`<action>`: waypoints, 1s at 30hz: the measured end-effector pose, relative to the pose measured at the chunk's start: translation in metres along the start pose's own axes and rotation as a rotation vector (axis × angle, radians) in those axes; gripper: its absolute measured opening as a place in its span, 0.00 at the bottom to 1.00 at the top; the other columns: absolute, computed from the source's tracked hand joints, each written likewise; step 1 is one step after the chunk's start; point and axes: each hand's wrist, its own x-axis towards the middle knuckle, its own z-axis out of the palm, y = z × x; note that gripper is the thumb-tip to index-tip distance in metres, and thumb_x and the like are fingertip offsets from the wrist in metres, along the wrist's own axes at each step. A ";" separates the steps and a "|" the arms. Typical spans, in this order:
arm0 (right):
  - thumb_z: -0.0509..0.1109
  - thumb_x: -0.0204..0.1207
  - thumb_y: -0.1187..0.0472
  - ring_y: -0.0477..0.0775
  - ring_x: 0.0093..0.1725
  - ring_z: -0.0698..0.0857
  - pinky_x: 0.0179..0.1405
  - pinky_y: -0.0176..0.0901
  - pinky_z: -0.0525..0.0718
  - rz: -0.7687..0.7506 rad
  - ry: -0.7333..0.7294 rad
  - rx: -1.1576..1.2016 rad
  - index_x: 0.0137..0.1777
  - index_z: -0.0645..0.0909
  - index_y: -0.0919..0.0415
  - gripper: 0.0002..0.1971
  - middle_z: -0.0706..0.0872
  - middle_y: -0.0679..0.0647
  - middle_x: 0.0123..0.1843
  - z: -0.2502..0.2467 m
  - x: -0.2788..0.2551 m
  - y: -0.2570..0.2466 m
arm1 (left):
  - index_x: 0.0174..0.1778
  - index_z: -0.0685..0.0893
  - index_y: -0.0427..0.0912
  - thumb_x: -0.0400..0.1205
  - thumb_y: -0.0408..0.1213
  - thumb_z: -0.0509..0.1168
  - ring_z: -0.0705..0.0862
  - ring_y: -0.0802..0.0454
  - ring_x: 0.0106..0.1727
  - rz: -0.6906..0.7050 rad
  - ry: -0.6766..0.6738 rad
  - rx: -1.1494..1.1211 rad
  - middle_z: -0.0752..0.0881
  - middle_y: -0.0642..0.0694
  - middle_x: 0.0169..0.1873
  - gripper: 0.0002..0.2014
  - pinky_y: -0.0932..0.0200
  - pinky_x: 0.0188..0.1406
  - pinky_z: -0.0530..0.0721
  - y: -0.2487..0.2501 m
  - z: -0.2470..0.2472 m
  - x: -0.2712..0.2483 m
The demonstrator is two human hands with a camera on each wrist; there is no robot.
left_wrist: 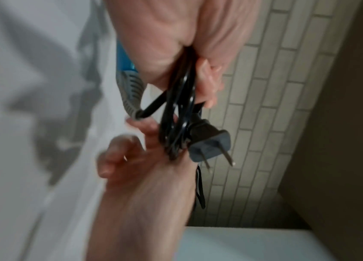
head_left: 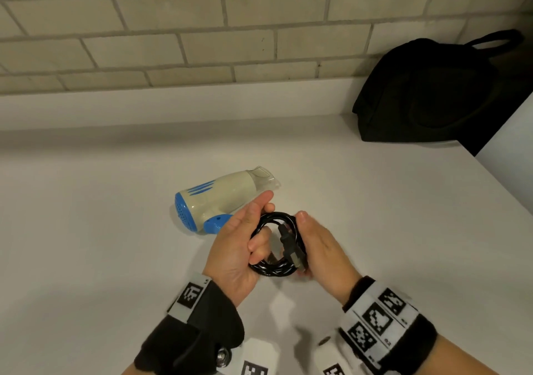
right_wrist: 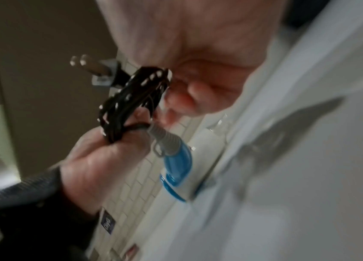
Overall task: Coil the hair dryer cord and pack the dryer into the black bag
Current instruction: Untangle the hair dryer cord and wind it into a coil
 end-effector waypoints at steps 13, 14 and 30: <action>0.59 0.67 0.60 0.45 0.38 0.70 0.34 0.31 0.68 -0.695 -0.178 -1.049 0.53 0.79 0.45 0.16 0.80 0.45 0.39 -0.035 -0.017 -0.023 | 0.44 0.86 0.48 0.71 0.40 0.60 0.63 0.63 0.13 0.084 -0.037 0.258 0.84 0.54 0.30 0.11 0.71 0.10 0.58 -0.003 0.006 -0.004; 0.59 0.66 0.60 0.45 0.38 0.70 0.35 0.31 0.67 -0.688 -0.193 -1.071 0.53 0.78 0.45 0.17 0.80 0.45 0.39 -0.034 -0.018 -0.024 | 0.44 0.86 0.48 0.73 0.39 0.59 0.63 0.63 0.13 0.089 -0.033 0.255 0.84 0.54 0.30 0.11 0.71 0.10 0.58 -0.002 0.005 -0.004; 0.62 0.67 0.47 0.42 0.33 0.84 0.37 0.33 0.82 -0.356 -0.091 -0.030 0.43 0.75 0.47 0.08 0.85 0.39 0.35 -0.022 -0.012 -0.037 | 0.39 0.77 0.52 0.82 0.31 0.53 0.69 0.63 0.15 0.350 -0.187 0.834 0.73 0.50 0.29 0.13 0.73 0.15 0.66 -0.014 -0.002 -0.003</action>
